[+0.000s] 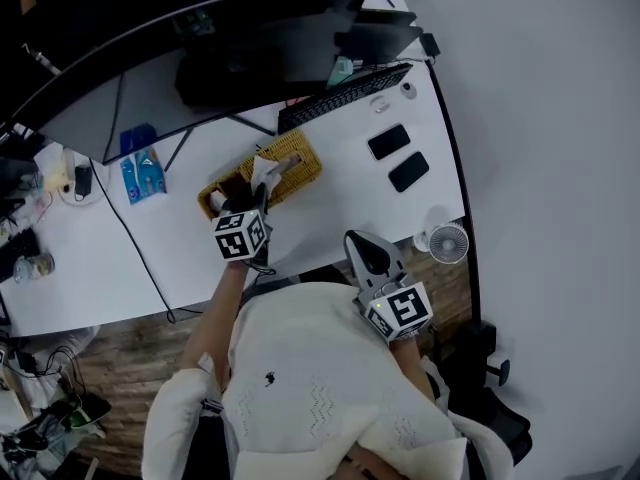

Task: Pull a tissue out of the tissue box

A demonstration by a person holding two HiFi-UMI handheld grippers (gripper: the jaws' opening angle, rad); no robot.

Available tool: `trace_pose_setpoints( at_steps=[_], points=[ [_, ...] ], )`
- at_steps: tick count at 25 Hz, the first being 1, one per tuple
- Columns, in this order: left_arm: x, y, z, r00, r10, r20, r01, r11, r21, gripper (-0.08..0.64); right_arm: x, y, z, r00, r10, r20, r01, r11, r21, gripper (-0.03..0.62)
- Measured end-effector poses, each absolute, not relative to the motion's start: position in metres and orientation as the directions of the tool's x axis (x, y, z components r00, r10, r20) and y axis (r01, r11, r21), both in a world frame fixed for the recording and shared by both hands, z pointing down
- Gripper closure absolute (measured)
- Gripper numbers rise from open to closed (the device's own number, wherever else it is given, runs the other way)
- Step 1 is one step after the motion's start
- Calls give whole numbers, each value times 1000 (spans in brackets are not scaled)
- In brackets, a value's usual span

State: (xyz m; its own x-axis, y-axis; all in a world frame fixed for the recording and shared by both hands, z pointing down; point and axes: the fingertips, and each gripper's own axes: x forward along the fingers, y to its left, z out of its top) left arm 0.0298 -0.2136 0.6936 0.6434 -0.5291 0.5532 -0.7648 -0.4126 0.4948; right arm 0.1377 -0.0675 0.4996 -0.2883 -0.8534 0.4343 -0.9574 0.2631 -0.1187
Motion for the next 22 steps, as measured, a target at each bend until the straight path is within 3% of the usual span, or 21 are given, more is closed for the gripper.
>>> trace_pose_setpoints(
  at_steps=[3,22],
  points=[
    [32,-213,699,626,-520,581,-780,-427,457,529,136,-68,500,-296,-852,433,-955,269,-122,591],
    [22,-209,682,601,-588,542,-799,-420,431,545,124,-81,498,-363,-831,422,-930,353,-107,591]
  ],
)
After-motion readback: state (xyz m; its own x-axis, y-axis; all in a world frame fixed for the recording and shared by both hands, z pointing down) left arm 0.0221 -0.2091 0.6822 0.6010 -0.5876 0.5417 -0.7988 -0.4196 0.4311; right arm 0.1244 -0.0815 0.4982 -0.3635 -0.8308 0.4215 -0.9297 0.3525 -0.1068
